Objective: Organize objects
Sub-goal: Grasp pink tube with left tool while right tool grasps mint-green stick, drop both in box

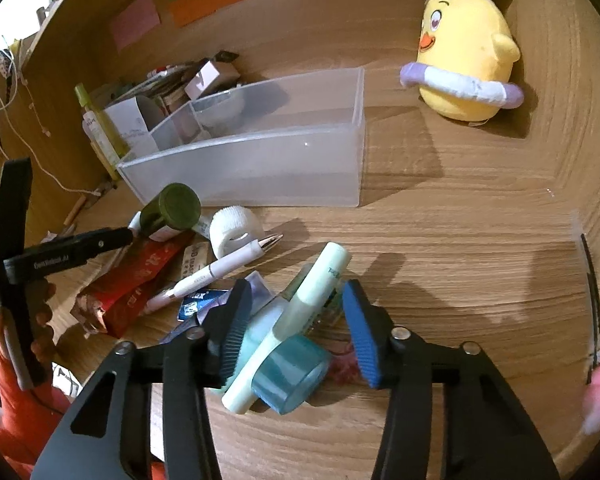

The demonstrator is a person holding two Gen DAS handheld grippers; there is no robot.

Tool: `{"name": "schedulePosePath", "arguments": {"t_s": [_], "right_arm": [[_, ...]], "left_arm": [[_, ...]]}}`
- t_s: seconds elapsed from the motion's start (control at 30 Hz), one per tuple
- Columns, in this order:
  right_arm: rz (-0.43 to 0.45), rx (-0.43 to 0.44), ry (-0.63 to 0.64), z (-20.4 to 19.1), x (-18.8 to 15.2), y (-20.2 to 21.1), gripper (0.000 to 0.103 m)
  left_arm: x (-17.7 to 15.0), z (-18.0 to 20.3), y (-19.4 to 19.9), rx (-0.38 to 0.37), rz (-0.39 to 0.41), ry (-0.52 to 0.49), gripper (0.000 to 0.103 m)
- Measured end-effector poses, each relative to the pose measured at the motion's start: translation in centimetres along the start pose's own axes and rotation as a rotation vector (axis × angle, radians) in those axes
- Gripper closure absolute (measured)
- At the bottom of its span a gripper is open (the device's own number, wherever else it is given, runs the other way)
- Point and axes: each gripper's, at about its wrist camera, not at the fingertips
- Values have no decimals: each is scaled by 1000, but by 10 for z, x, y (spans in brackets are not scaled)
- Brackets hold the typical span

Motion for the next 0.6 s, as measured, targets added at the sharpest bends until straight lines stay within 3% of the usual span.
{"name": "schedulePosePath", "arguments": {"t_s": [0.23,0.4,0.47,0.53,0.6], "right_arm": [[14,-32,21,-4,1,-6,79],[25,-45,32,-6,3,-8,82],[27,-43,37,-7,3,-9,85],[28,-43,38,-7,4,-10,89],[42,-56,38,-7,4,-9,89]], "left_arm": [[6,5,-13,29,-49,-76,54],[7,12,-16,70,-47,-143,70],[6,10,-15,72,-40,-141,73],[5,8,-14,72,-33,-131,82],[3,2,-11,63,-21,-113,83]]}}
Point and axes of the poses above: each gripper's, at about its wrist camera, not at the fingertips, and y roughly against the way its jaws point, z to its right, x to its top, and after that the axes turned 13 degrees about -y, right-handed
